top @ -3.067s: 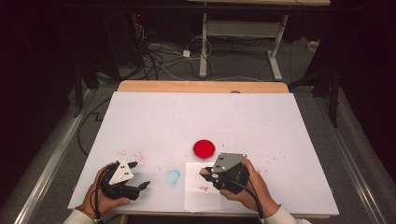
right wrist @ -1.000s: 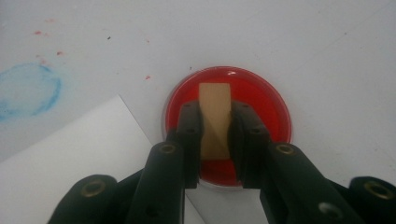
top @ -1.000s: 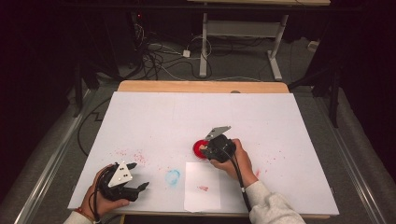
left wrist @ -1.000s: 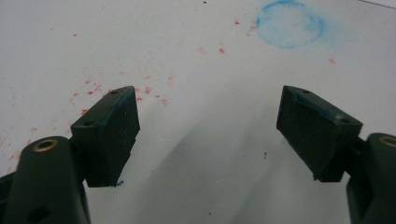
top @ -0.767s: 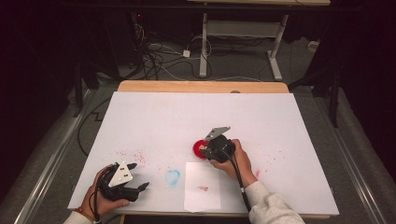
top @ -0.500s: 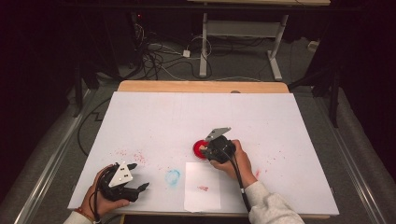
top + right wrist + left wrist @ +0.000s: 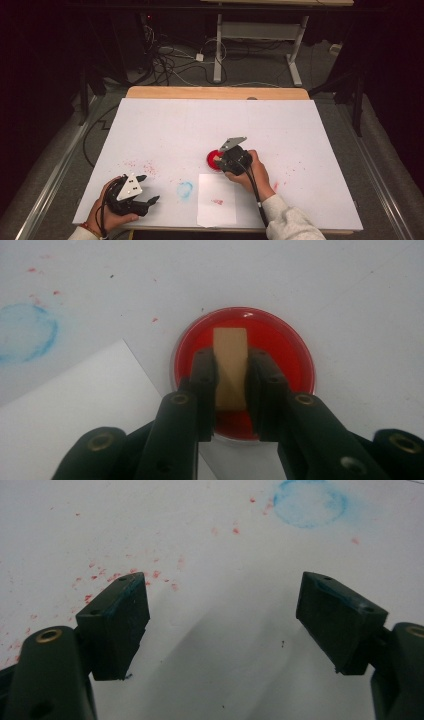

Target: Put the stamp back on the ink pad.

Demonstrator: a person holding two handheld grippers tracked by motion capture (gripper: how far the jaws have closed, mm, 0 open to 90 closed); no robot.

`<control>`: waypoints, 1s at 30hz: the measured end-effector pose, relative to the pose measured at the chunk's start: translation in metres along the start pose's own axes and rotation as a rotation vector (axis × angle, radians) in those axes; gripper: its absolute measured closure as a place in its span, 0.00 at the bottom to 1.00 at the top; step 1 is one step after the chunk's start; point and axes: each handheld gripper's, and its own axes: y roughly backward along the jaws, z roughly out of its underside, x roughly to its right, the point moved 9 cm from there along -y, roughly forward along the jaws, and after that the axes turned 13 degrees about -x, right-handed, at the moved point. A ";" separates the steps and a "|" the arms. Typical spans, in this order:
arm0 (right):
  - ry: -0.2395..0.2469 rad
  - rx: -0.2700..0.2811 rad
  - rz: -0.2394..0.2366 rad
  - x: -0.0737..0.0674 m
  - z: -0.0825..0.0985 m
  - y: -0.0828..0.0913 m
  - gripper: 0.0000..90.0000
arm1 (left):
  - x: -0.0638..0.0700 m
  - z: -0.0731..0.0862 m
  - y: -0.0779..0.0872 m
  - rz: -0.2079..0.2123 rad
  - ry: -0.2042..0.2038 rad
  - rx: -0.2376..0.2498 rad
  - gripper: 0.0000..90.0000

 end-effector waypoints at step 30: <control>0.019 0.216 0.109 0.005 -0.021 0.066 0.47 | -0.001 -0.001 0.001 -0.004 -0.001 0.005 0.23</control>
